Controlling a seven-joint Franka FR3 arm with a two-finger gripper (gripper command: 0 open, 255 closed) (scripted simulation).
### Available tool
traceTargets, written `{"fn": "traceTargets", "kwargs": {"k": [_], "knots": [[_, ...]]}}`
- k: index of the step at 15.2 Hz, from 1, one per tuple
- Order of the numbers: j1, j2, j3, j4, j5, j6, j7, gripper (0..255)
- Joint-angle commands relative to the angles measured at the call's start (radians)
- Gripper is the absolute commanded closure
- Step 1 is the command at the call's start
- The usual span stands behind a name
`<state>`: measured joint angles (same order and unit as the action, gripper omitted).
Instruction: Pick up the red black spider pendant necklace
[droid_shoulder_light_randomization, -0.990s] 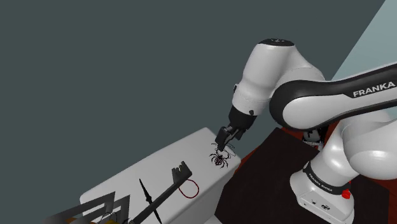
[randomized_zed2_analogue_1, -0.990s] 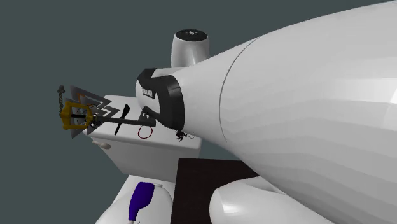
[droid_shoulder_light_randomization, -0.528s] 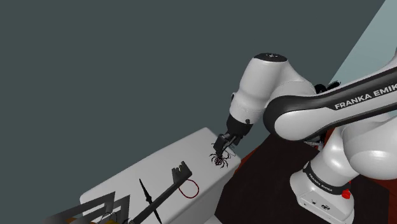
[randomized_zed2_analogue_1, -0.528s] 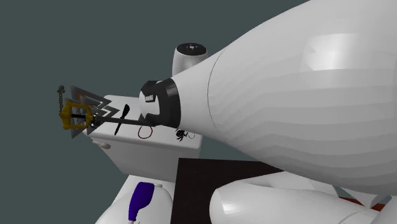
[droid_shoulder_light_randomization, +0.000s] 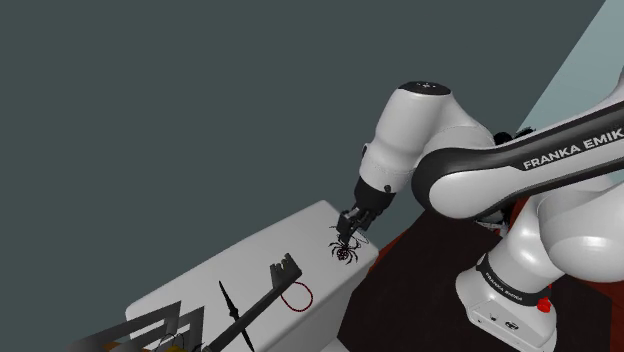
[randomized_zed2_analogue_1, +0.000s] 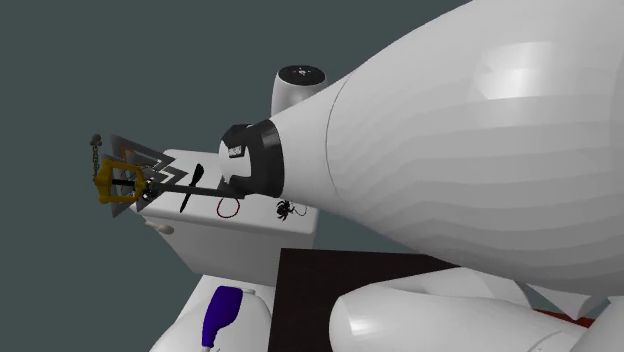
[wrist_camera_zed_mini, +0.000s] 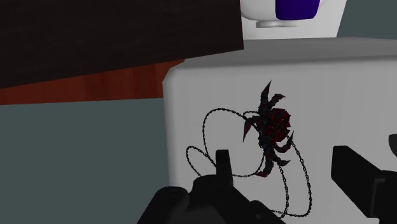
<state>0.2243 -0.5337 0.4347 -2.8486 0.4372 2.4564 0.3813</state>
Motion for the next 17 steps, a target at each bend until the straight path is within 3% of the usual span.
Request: {"fn": "traceTargets", "kwargs": {"k": [1, 17], "knots": [[0.002, 0.007, 0.003, -0.002, 0.001, -0.003, 0.0, 255], [-0.006, -0.161, -0.053, 0.104, -0.054, -0.274, 0.03, 255]]}}
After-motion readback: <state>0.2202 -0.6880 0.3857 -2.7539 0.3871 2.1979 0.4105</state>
